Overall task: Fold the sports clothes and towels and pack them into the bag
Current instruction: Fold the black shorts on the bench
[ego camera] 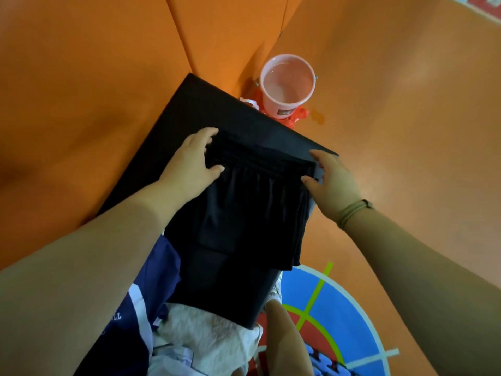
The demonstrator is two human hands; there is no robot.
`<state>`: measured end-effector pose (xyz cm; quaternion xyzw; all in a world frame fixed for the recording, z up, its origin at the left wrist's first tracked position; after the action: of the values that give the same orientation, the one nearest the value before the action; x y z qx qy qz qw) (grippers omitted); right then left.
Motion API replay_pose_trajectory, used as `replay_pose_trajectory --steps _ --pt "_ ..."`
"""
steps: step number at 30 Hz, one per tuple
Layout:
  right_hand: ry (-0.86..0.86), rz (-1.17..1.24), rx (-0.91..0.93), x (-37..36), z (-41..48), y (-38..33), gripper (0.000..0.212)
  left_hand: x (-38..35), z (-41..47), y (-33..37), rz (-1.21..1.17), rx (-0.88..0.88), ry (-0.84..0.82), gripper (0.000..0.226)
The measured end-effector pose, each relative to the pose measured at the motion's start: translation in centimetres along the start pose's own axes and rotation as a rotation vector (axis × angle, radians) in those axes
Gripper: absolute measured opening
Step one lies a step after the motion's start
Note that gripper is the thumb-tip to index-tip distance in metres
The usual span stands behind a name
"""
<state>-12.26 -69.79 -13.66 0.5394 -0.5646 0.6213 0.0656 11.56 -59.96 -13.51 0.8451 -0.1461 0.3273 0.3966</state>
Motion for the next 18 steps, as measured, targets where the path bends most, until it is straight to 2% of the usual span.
replay_pose_trajectory --steps 3,6,8,12,15,16,18 --pt "-0.006 -0.091 0.028 -1.4 -0.7 0.8 0.05 -1.8 -0.5 -0.9 0.158 -0.05 0.029 0.056" --pt "-0.018 -0.15 0.21 -4.2 -3.6 -0.3 0.038 -4.4 -3.2 -2.2 0.313 -0.236 0.05 0.044" --pt "-0.093 -0.205 0.301 -6.6 -6.2 -1.2 0.039 -6.4 -5.4 -3.5 0.4 -0.357 0.017 0.044" --pt "-0.337 -0.336 0.436 -11.6 -10.7 -2.1 0.063 -10.2 -8.7 -7.5 0.612 -0.483 -0.191 0.061" --pt "-0.46 -0.454 0.413 -13.4 -11.6 -0.9 0.082 -10.4 -8.9 -9.5 0.735 -0.477 -0.261 0.075" --pt "-0.46 -0.474 0.406 -13.6 -11.5 -0.5 0.078 -10.2 -8.8 -9.8 0.748 -0.482 -0.27 0.076" --pt "-0.369 -0.5 0.466 -13.4 -11.4 -0.3 0.05 -9.7 -8.2 -10.1 0.748 -0.487 -0.268 0.076"
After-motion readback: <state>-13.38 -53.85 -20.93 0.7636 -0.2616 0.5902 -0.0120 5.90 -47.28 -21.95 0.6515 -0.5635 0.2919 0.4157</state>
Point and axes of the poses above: each hand's wrist, its own z-axis towards the middle knuckle, its own x-axis out of the back of the hand, y = z × x, the point moved 7 cm from there along z, towards the middle knuckle, and after that the axes turned 10 degrees about x, right-handed, at the moved point
